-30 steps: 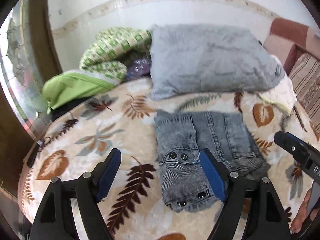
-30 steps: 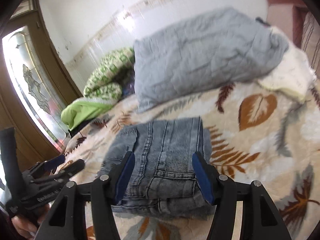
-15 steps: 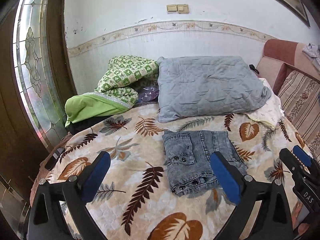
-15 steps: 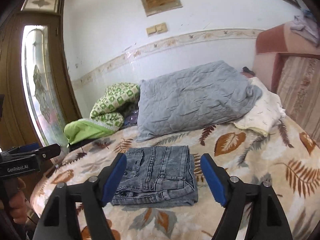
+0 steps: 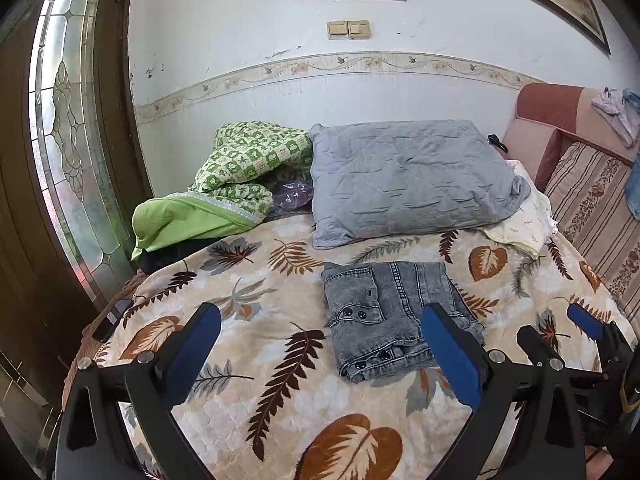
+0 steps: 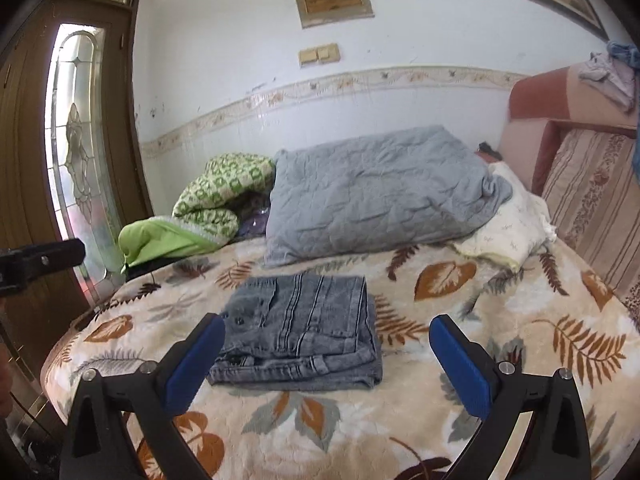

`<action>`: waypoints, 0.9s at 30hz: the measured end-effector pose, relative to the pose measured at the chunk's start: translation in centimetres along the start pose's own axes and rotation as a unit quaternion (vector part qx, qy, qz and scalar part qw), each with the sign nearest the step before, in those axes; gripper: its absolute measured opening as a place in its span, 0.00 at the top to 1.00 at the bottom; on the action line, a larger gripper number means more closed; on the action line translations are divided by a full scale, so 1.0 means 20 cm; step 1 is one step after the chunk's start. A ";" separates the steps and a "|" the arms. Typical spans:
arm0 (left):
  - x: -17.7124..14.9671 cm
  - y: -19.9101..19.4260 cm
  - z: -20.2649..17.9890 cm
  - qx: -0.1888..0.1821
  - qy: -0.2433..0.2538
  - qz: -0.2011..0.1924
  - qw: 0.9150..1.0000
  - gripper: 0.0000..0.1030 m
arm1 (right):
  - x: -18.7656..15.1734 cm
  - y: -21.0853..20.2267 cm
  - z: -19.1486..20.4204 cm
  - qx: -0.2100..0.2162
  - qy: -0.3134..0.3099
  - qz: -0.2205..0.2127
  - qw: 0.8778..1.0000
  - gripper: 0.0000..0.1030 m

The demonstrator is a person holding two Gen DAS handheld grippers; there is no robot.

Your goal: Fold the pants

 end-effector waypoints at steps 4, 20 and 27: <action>-0.01 0.00 0.01 -0.003 -0.003 0.001 1.000 0.03 | 0.00 -0.01 0.00 -0.008 -0.010 -0.010 1.000 0.00; 0.00 -0.05 0.03 0.007 0.004 -0.018 1.000 0.03 | 0.00 -0.02 0.05 -0.008 -0.033 -0.020 0.999 0.00; 0.00 -0.06 0.02 -0.003 -0.001 -0.020 1.000 0.03 | 0.00 -0.02 0.07 -0.006 -0.040 -0.022 0.999 0.00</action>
Point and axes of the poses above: each gripper's, at about its wrist camera, not at the fingertips, and y roughly the way its jaws point, z to its left, x to its top, the point moved 10 cm from there along y, roughly the way its jaws point, and after that the axes turned 1 degree about y, right-handed, at the moved point
